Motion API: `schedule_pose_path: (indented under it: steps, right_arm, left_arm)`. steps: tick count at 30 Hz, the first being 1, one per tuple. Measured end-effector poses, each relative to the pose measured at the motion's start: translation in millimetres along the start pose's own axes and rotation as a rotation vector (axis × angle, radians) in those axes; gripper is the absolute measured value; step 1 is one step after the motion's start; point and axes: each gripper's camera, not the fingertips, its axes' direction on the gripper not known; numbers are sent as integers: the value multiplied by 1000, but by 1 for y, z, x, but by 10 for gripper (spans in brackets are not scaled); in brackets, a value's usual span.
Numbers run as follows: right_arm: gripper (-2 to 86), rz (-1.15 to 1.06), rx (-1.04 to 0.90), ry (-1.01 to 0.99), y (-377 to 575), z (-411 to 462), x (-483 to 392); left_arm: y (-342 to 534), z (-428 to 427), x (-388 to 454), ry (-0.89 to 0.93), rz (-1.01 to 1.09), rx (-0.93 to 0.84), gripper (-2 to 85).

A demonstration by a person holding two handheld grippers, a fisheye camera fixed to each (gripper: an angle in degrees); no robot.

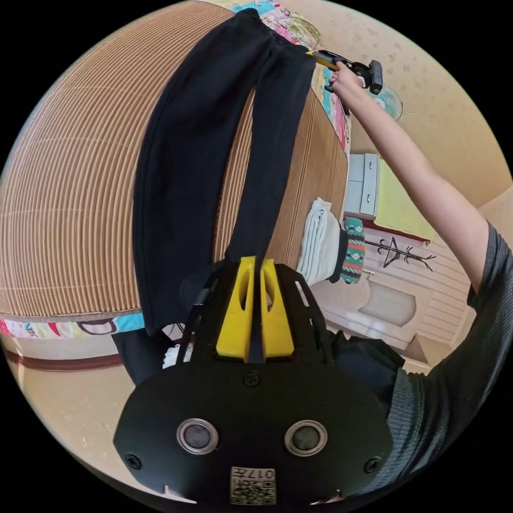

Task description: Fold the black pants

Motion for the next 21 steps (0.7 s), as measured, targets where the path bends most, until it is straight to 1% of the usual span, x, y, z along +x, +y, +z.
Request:
schedule_pose_path:
  steps: [2, 6, 9, 11, 12, 14, 15, 17, 18, 20, 21]
  right_arm:
    - [19, -38, -29, -132, -21, 28, -30]
    - [18, -28, -138, -230, -35, 78, -40]
    - [17, 73, -76, -417, -4, 80, -19]
    - [18, 69, -65, -539, 45, 75, -6]
    - [18, 69, -79, -543, 60, 74, -4]
    - [24, 95, -150, -510, 132, 71, 5]
    - [28, 106, -169, -509, 151, 70, 7]
    - [52, 208, -215, -529, 228, 64, 18]
    - [59, 240, -221, -544, 247, 62, 20]
    - [89, 357, -258, -620, 315, 61, 24]
    - [94, 383, -265, -638, 330, 61, 24]
  left_arm:
    - [6, -14, -10, -43, -18, 13, -7]
    - [4, -36, -48, -30, -106, 9, -8]
    - [-8, -50, -73, -46, -129, 1, -7]
    - [-18, -58, -84, -53, -139, -38, -5]
    - [-23, -61, -89, -41, -128, -66, -4]
    - [-28, -67, -94, -18, -109, -98, -3]
    - [-30, -72, -96, -5, -95, -110, -2]
    - [-31, -80, -96, 8, -73, -125, -3]
    - [-32, -85, -94, 15, -62, -138, -4]
    - [-32, -92, -91, 41, -47, -161, -6]
    - [-31, -97, -89, 72, -36, -170, -7]
